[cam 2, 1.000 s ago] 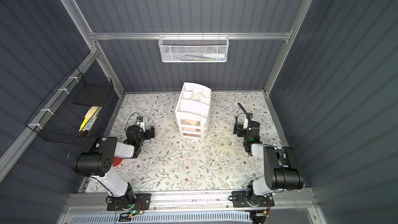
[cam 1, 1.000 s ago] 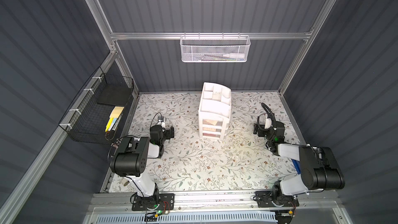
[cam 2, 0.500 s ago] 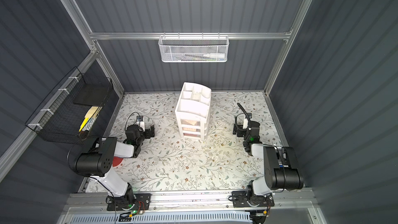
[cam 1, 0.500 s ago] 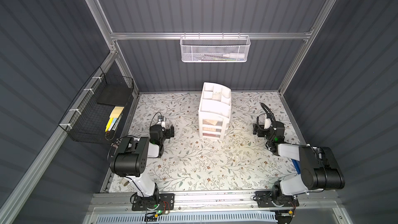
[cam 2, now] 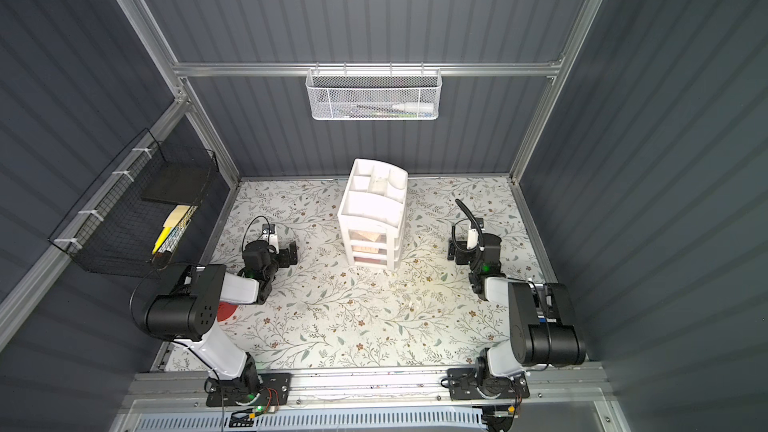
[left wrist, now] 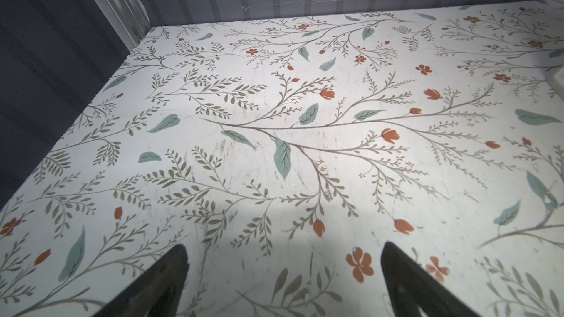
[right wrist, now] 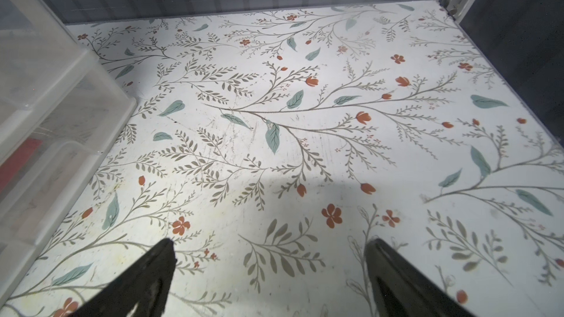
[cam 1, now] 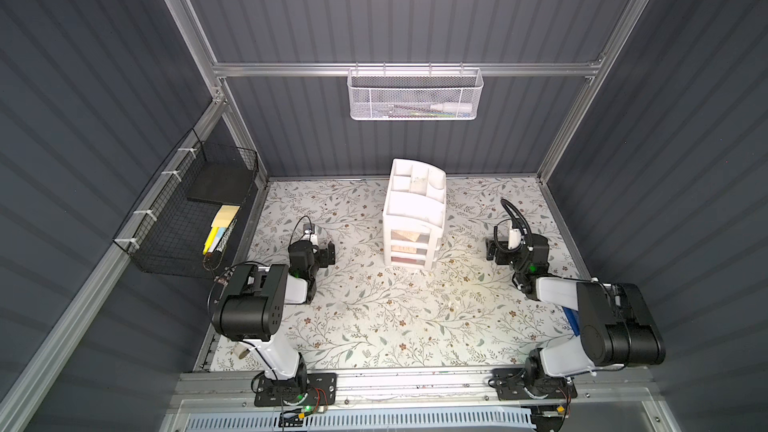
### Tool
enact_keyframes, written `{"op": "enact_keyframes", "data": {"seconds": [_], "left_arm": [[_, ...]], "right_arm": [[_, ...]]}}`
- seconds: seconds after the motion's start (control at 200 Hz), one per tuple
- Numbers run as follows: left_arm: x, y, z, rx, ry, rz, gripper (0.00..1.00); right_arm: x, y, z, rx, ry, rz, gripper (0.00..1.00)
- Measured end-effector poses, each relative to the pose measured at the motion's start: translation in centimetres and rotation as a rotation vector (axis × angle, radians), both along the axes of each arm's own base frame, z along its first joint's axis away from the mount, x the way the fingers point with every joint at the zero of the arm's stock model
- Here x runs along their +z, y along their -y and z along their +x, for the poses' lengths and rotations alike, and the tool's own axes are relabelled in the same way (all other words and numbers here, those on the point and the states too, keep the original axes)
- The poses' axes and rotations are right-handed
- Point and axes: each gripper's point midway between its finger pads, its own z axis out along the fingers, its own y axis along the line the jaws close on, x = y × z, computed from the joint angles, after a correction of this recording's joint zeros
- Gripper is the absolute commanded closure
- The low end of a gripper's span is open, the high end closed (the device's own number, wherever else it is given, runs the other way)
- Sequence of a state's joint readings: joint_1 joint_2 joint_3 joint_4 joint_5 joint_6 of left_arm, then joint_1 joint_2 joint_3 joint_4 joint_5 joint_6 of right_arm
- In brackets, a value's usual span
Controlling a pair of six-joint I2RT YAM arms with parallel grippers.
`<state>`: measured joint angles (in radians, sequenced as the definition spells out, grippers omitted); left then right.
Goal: Take the postcards out of the drawer
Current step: Move the storage box to the center of the board.
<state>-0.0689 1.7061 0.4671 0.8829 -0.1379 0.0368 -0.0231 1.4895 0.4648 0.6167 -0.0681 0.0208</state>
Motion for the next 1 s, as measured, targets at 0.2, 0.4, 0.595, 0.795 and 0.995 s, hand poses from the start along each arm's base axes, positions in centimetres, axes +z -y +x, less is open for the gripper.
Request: {"op": "enact_keyframes", "data": {"seconds": [0.2,0.4,0.595,0.795,0.995], "left_arm": [[1.7,-0.3,-0.6,0.033,-0.012,0.016,0.0],[9.0,0.6,-1.4,0.078,0.129,0.038,0.0],[14.3,3.6,-2.3,0.043,0.19,0.023,0.0],[21.5,3.9,-2.2,0.08,0.212,-0.086,0.0],[27.3,5.7,-3.0,-0.003,0.224,-0.235,0.11]], "right_arm": [[2.1,2.1,1.4,-0.133,-0.041,-0.012,0.01],[7.0,3.7,1.9,-0.239,-0.027,-0.011,0.01],[9.4,3.8,-0.6,-0.277,-0.024,0.028,0.01],[13.0,2.3,-3.3,-0.234,0.024,0.117,0.01],[16.5,0.1,-4.9,-0.124,0.099,0.198,0.01]]}}
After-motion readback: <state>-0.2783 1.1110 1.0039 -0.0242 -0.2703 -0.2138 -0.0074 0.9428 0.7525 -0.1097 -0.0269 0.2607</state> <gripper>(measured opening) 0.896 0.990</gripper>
